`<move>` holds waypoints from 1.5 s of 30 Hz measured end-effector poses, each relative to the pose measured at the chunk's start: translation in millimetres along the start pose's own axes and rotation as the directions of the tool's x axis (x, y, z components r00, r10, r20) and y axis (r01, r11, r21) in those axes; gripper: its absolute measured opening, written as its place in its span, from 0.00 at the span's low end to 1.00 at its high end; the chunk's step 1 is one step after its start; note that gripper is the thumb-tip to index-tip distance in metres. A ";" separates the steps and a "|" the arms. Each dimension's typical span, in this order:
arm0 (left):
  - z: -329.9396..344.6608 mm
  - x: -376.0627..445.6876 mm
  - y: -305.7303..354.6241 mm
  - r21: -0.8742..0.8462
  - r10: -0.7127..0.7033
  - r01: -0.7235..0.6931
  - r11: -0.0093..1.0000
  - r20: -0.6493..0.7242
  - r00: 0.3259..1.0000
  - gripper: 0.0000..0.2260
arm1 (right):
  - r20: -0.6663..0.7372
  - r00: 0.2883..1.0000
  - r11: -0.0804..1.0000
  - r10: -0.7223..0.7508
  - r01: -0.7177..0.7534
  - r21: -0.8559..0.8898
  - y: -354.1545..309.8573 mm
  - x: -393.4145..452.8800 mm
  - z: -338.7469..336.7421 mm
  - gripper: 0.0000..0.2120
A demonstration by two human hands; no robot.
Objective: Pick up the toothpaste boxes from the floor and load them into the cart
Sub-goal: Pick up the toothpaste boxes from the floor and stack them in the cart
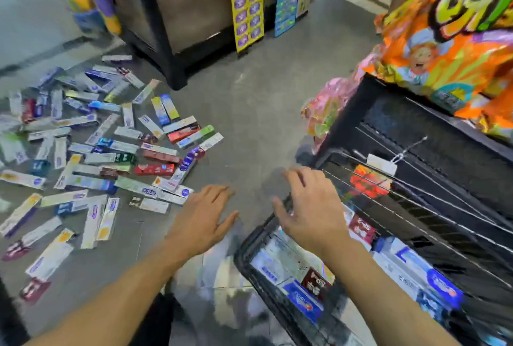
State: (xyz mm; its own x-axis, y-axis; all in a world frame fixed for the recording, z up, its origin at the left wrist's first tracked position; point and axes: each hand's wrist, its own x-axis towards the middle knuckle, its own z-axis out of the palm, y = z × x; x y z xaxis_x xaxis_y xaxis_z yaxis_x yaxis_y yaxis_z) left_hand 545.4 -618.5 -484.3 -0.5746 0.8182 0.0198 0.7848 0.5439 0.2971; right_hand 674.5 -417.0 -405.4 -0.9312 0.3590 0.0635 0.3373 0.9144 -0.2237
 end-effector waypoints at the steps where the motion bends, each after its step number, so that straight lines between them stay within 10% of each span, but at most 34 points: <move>1: -9.3 -2.4 -23.2 0.017 -0.043 0.043 0.999 0.017 0.999 0.24 | 0.019 1.000 1.000 -0.022 0.022 -0.010 -15.5 14.5 1.5 0.26; 16: -42.0 -8.7 -433.7 0.149 -0.330 0.324 0.934 0.018 0.944 0.26 | 0.234 0.966 0.994 -0.111 0.112 0.010 -274.2 278.7 225.6 0.28; 33: 374.6 32.2 -644.9 0.022 -0.293 0.294 0.956 -0.035 0.955 0.26 | 0.346 0.913 0.962 0.215 -0.258 0.085 -201.7 325.7 695.0 0.30; 39: 436.2 49.1 -671.3 0.080 -0.250 0.253 0.964 -0.052 0.967 0.27 | 0.299 0.885 0.786 0.357 -0.458 0.416 -190.3 338.4 762.6 0.14; 45: 440.3 45.4 -680.6 0.116 -0.218 0.219 0.969 -0.013 0.976 0.29 | 0.354 0.813 0.492 0.462 -0.567 0.661 -211.2 350.5 785.9 0.25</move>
State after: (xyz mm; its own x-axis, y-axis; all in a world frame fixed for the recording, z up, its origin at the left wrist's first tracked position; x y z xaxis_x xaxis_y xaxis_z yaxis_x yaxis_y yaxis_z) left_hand 87.5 -869.5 -1106.0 -0.7352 0.6771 -0.0329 0.6618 0.7274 0.1814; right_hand 168.1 -631.2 -1100.2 -0.6507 0.6479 -0.3960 0.6024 0.1229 -0.7887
